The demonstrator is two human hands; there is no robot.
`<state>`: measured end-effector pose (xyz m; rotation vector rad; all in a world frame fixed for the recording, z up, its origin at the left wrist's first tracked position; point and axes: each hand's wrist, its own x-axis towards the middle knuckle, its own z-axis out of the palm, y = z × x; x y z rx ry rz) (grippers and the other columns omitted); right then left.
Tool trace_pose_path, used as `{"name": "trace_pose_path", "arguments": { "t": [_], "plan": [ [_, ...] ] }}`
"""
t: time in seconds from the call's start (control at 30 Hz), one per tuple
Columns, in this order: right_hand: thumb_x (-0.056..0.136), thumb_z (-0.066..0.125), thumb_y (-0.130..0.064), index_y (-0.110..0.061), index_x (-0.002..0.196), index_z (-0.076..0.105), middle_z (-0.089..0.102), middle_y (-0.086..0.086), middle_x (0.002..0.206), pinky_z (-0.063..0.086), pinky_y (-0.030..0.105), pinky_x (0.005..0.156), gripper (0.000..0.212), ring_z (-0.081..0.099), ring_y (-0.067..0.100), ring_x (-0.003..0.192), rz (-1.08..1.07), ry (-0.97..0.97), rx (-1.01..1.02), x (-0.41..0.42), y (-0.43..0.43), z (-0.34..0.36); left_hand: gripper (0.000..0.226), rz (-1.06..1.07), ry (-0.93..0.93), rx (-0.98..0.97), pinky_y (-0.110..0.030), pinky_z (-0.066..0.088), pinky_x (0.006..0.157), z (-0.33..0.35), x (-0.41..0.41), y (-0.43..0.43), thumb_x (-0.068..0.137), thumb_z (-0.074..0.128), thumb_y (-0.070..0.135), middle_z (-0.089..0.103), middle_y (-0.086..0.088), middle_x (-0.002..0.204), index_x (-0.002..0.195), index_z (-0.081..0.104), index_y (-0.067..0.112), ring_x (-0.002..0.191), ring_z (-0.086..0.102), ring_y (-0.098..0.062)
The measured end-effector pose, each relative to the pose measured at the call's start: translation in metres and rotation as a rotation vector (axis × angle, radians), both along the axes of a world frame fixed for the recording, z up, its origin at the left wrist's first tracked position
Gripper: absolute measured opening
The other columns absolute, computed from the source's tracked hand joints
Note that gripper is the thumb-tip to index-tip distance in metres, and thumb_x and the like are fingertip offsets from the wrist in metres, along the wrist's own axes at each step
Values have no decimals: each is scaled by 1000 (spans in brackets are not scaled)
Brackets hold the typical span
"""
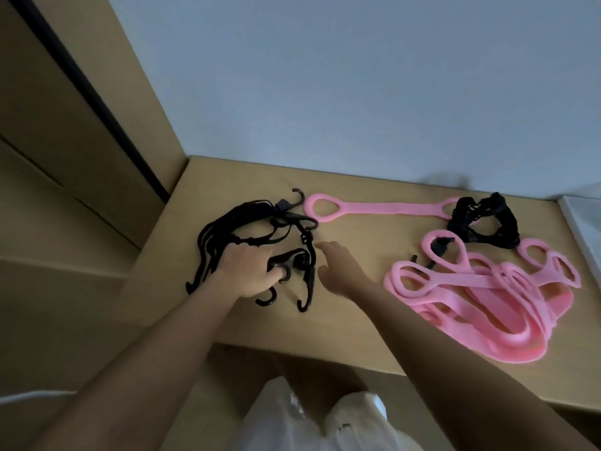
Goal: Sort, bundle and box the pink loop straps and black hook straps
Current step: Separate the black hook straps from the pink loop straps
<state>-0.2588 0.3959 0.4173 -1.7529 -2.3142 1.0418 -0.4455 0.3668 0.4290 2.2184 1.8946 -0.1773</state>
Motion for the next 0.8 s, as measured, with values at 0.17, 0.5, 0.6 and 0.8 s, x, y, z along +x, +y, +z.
{"name": "trace_pose_path", "arguments": {
  "t": [0.17,0.5,0.6,0.8],
  "plan": [
    [86,47,-1,-15,143,34,40,7,145,34,34,107,60,36,24,133,83,3,-47,-43,-2,-3,40,197,87,3,-37,37,83,-3,-26,-4,90,40,43,59,-4,108,116,53,16,101,51,-24],
    [89,44,-5,-9,137,41,43,7,139,32,29,103,48,38,23,129,-117,23,34,-2,14,4,30,-23,107,190,-35,37,81,10,32,43,92,39,29,59,-5,111,113,53,12,101,53,-23],
    [89,45,-6,-8,132,46,45,8,135,33,28,101,43,40,23,126,-191,22,52,32,23,6,30,-125,49,194,-31,37,71,5,74,61,91,40,27,60,-5,104,113,53,11,91,55,-22],
    [89,46,-5,-7,128,50,48,8,132,38,30,91,39,51,25,110,-353,32,45,121,39,13,27,-177,-197,171,-29,33,67,9,174,86,87,47,21,64,-7,105,111,57,12,95,59,-28]
  ]
}}
